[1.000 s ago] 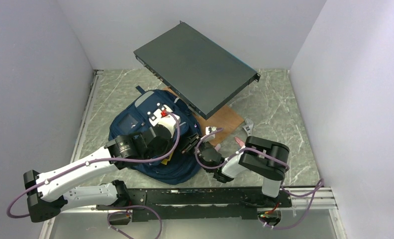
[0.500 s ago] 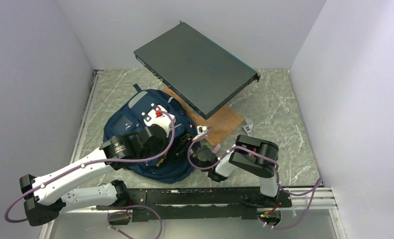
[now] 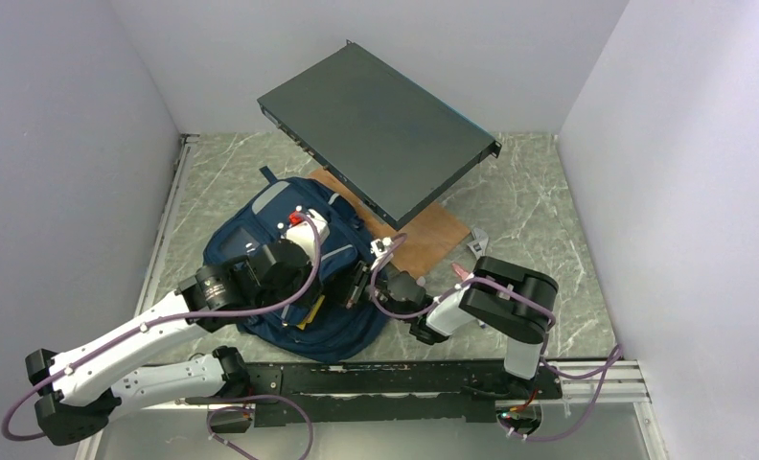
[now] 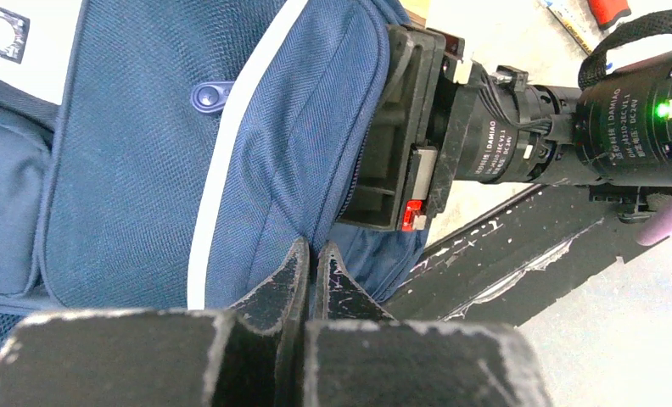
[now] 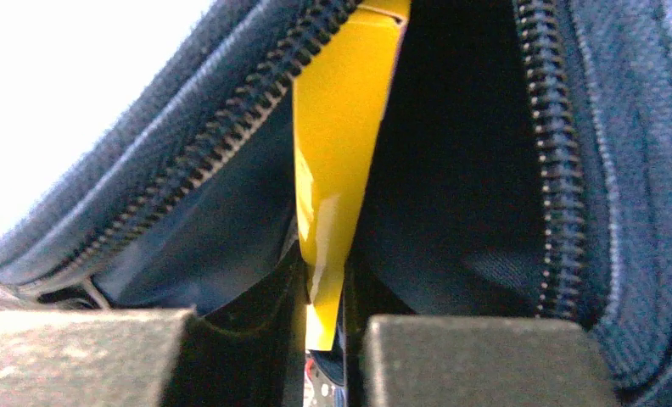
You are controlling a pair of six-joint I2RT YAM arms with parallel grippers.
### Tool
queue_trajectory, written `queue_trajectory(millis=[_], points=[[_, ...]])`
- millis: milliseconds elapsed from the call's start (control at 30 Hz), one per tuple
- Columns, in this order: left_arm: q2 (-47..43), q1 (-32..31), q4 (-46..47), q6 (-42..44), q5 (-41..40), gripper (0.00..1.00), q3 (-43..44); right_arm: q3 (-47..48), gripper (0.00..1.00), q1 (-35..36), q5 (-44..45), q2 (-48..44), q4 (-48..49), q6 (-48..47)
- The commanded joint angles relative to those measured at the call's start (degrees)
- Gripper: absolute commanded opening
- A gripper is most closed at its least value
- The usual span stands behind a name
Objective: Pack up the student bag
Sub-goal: Place the stationery in the student bag.
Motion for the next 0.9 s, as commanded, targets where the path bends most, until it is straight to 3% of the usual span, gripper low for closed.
queue_trajectory(millis=[0, 167, 300, 367, 533, 633, 867], points=[[-1.66, -0.36, 5.72, -3.14, 6.58, 0.00, 2.15, 3.98, 0.08, 0.22, 3.88, -0.52, 3.18, -0.62], [-3.72, -0.36, 8.14, -4.30, 8.27, 0.00, 0.23, 5.55, 0.08, 2.32, 16.06, 0.15, -0.21, -0.84], [-3.62, -0.34, 7.68, -4.60, 7.21, 0.00, 0.40, 6.63, 0.14, 2.61, 13.42, 5.70, 5.82, 3.94], [-3.70, -0.26, 7.51, -4.63, 6.33, 0.00, 0.44, 6.65, 0.20, 2.87, 11.21, 5.88, 3.96, 4.16], [-4.65, -0.10, 6.23, -4.96, 2.83, 0.00, 0.52, 0.78, 0.46, 2.81, 5.98, -1.17, -4.05, 2.46], [-5.68, 0.13, 5.95, -4.81, 1.83, 0.00, 0.27, -2.52, 0.58, 2.75, 2.15, -8.11, -13.34, -0.52], [-6.12, 0.62, 5.49, -4.83, 0.61, 0.00, -0.95, -1.40, 0.71, 2.88, -0.65, -29.28, -53.06, -13.12]])
